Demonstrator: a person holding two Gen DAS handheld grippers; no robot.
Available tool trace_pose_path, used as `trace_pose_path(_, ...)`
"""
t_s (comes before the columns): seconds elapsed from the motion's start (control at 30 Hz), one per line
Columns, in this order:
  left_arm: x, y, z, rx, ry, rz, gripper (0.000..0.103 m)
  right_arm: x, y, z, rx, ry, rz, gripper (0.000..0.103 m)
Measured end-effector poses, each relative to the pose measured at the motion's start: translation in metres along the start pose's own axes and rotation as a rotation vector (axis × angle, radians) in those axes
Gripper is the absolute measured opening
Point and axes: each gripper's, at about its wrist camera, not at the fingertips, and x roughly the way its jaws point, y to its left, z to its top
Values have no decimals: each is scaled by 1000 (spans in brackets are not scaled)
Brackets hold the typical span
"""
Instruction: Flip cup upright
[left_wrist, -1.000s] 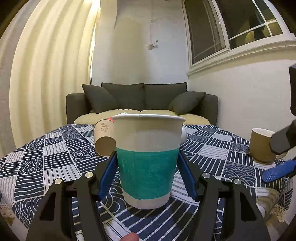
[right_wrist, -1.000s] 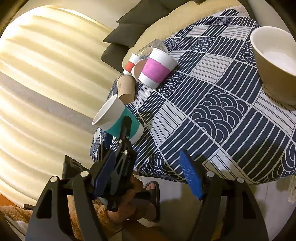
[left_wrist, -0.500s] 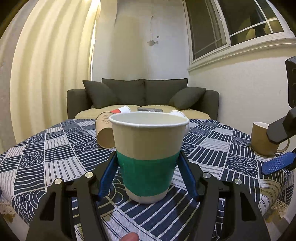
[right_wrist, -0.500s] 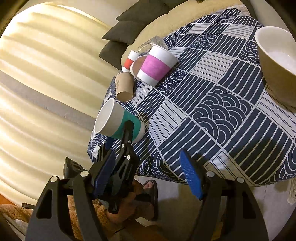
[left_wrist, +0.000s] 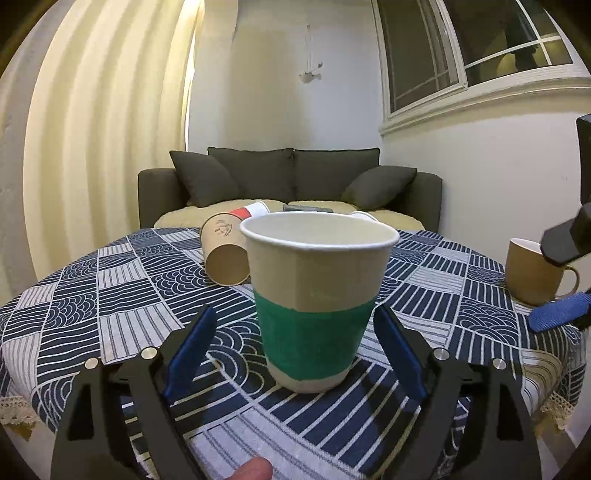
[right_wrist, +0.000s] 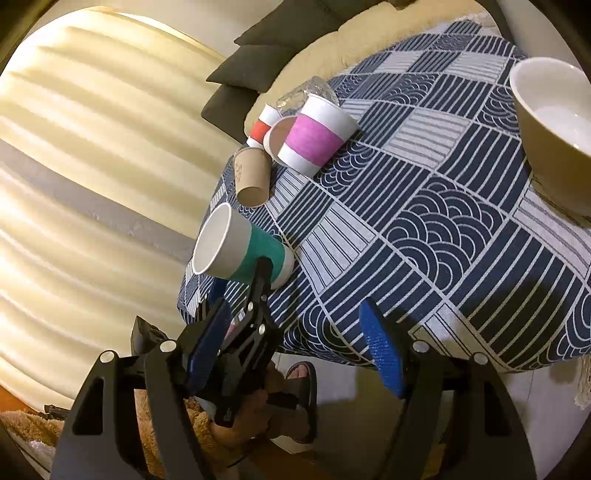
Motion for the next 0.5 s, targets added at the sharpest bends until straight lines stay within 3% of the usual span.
trace_pose_path(0.37, -42, 4, 25, 24, 8, -47, 85, -7, 19, -5, -93, -46, -41, 74)
trace_pose_path(0.5, -61, 11, 37, 40, 19, -65, 85, -16, 25, -9, -127, -77, -14, 74)
